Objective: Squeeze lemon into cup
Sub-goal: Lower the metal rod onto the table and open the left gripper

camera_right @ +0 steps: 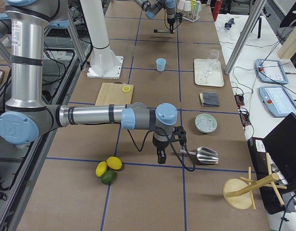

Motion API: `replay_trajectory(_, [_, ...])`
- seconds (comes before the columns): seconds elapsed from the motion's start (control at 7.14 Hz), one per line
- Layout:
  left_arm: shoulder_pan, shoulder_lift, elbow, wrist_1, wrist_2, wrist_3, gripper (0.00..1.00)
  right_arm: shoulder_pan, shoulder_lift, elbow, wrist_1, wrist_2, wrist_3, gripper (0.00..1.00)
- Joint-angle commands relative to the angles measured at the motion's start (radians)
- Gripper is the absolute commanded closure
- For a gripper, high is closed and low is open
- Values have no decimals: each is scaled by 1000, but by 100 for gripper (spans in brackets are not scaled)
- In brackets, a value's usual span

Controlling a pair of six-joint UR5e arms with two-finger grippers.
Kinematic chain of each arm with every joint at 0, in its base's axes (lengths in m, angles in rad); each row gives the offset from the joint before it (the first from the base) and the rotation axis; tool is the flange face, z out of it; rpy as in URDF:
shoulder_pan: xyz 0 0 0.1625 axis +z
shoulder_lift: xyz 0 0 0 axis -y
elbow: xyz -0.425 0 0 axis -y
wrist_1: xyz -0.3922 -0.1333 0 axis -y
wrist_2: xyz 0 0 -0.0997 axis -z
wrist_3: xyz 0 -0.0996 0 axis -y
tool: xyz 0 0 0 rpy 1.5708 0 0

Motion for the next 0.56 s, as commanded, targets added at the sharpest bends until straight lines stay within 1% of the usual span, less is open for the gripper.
replay_trajectory(0.0, [7,-10,22,-4,-1,4,100,0,1,0,0,0,0,0])
replay_trajectory(0.42, [36,-12,25,-4,-1,11,100,0,1,0,0,0,0,0])
